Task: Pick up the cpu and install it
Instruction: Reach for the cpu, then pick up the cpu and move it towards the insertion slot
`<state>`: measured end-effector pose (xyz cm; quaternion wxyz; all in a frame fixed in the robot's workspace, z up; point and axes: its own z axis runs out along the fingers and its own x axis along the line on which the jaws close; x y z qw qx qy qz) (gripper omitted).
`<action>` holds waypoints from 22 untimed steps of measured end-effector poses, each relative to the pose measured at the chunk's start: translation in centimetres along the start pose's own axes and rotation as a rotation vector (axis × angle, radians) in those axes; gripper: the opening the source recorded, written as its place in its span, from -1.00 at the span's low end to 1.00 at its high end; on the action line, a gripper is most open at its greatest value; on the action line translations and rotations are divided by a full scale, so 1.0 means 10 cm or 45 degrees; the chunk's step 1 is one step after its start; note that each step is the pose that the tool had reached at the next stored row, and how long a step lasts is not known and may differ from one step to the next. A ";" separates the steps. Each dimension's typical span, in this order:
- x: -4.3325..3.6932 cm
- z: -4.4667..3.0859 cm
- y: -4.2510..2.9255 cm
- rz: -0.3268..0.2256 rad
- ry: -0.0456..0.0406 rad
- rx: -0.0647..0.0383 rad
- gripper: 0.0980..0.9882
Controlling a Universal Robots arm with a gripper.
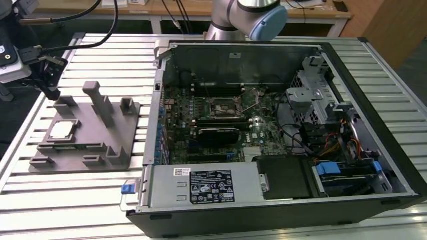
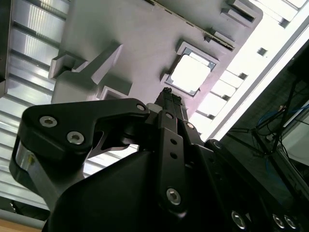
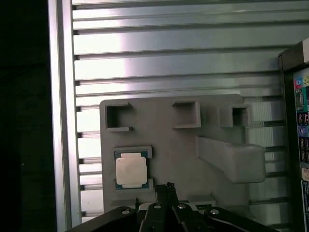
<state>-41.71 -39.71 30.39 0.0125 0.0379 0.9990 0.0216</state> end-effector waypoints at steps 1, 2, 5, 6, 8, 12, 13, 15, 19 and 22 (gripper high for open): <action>0.000 0.002 0.000 0.000 0.000 0.000 -0.98; 0.000 0.003 0.000 0.000 0.000 0.000 -0.98; 0.000 0.003 0.000 0.000 0.000 0.000 -0.98; 0.000 0.003 0.000 0.000 0.000 0.000 -0.98; 0.000 0.003 0.000 0.000 0.000 0.000 -0.98; 0.001 0.013 -0.001 0.000 -0.001 -0.001 -0.98; 0.003 0.021 -0.001 0.000 -0.001 0.000 -0.98; 0.013 0.047 -0.003 0.000 0.000 0.000 -0.98; 0.047 0.118 -0.009 0.000 0.000 0.000 -0.98; 0.067 0.172 -0.012 0.000 0.000 0.000 -0.98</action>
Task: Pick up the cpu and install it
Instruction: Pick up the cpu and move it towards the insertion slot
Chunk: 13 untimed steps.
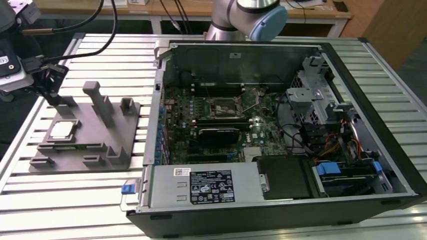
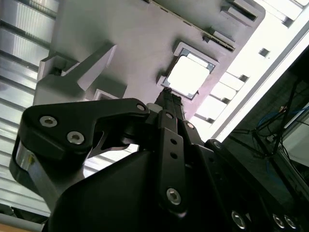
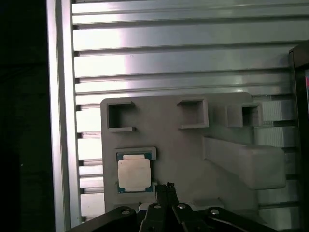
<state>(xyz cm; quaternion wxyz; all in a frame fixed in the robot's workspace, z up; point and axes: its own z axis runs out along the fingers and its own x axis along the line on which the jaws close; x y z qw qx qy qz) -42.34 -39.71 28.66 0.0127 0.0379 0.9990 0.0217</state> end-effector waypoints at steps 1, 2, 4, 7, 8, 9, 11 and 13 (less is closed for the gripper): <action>0.008 0.017 -0.001 0.000 0.000 0.000 -0.98; 0.018 0.034 -0.003 0.000 0.000 0.000 -0.98; 0.044 0.070 -0.006 0.000 0.000 0.000 -0.98; 0.086 0.124 -0.012 0.000 0.000 0.000 -0.98; 0.099 0.142 -0.013 0.000 0.000 0.000 -0.98; 0.111 0.160 -0.015 0.000 0.000 0.000 -0.98; 0.136 0.195 -0.019 0.000 0.000 0.000 -0.98; 0.159 0.232 -0.022 0.000 0.000 0.000 -0.98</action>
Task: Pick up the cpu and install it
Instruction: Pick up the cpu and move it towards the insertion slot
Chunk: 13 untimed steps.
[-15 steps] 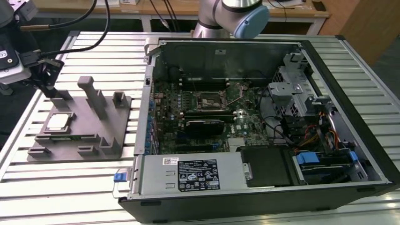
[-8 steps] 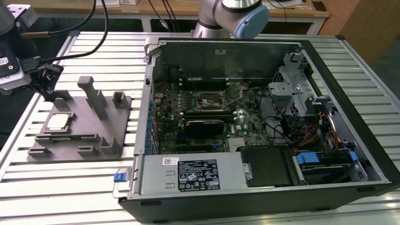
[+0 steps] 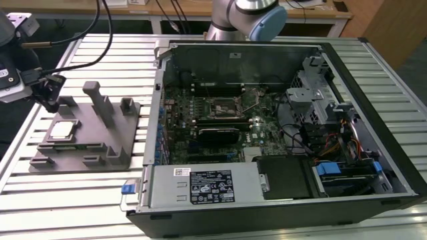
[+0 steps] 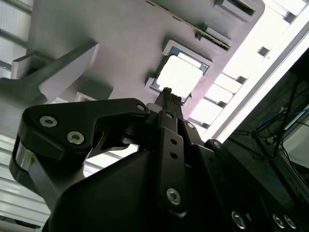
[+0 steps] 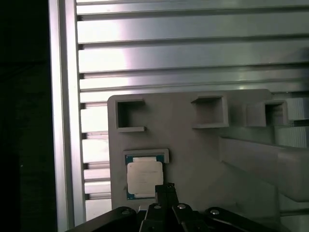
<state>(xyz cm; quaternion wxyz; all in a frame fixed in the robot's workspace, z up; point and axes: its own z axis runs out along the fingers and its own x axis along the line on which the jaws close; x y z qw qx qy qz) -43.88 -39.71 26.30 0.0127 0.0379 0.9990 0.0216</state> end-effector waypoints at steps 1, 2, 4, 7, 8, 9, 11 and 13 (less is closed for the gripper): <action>0.011 0.019 -0.002 0.000 0.000 0.000 -0.98; 0.020 0.036 -0.003 0.000 0.000 0.001 -0.98; 0.033 0.071 -0.006 0.000 0.000 0.002 -0.98; 0.042 0.122 -0.009 0.000 0.001 0.003 -0.98; 0.045 0.137 -0.010 0.000 0.001 0.003 -0.98; 0.047 0.151 -0.011 0.000 0.001 0.003 -0.98; 0.052 0.180 -0.012 0.000 0.001 0.003 -0.98; 0.056 0.208 -0.014 0.000 0.002 0.003 -0.98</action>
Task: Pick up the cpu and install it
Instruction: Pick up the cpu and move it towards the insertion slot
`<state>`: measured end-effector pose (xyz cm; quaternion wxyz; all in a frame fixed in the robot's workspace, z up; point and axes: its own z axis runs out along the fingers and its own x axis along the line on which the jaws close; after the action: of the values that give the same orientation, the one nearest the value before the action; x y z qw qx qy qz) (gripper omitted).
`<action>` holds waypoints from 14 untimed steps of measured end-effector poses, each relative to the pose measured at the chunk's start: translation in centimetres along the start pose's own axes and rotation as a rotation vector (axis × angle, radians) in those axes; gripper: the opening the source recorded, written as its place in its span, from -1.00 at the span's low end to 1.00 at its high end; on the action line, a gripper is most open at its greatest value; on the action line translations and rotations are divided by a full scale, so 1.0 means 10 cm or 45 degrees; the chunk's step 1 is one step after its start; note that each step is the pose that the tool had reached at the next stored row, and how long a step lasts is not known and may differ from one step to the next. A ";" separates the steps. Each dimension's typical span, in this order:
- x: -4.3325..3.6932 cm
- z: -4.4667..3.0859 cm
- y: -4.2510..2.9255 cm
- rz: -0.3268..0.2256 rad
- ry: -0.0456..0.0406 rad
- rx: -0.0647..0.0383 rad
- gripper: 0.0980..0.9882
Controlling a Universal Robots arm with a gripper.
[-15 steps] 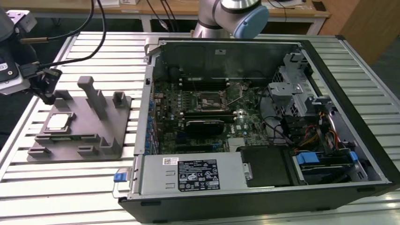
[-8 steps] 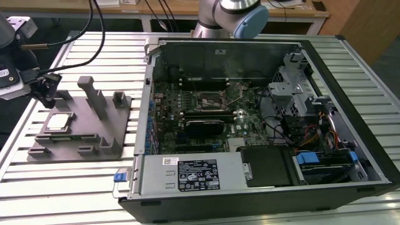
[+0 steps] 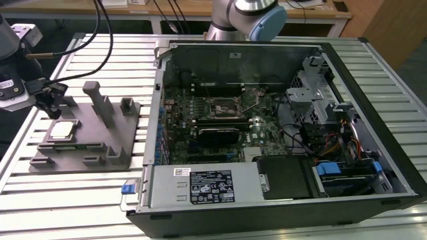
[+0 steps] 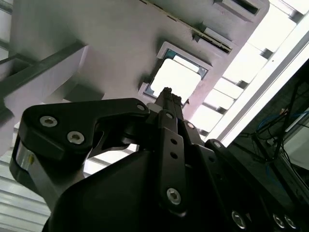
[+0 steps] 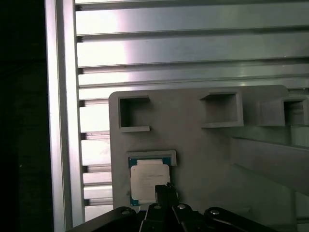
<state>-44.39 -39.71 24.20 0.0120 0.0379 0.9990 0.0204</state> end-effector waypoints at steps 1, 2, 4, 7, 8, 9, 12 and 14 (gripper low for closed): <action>0.002 0.015 -0.001 0.000 0.000 0.000 -0.98; 0.005 0.030 -0.001 0.000 0.001 0.000 -0.98; 0.010 0.064 -0.003 0.000 0.002 0.000 -0.98; 0.027 0.110 -0.006 0.000 0.005 0.001 -0.98; 0.034 0.126 -0.007 0.000 0.006 0.001 -0.98; 0.040 0.143 -0.009 0.000 0.006 0.001 -0.98; 0.062 0.191 -0.012 0.000 0.010 0.002 -0.98; 0.072 0.228 -0.015 0.000 0.012 0.002 -0.98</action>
<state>-45.06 -39.72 21.90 0.0072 0.0379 0.9991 0.0198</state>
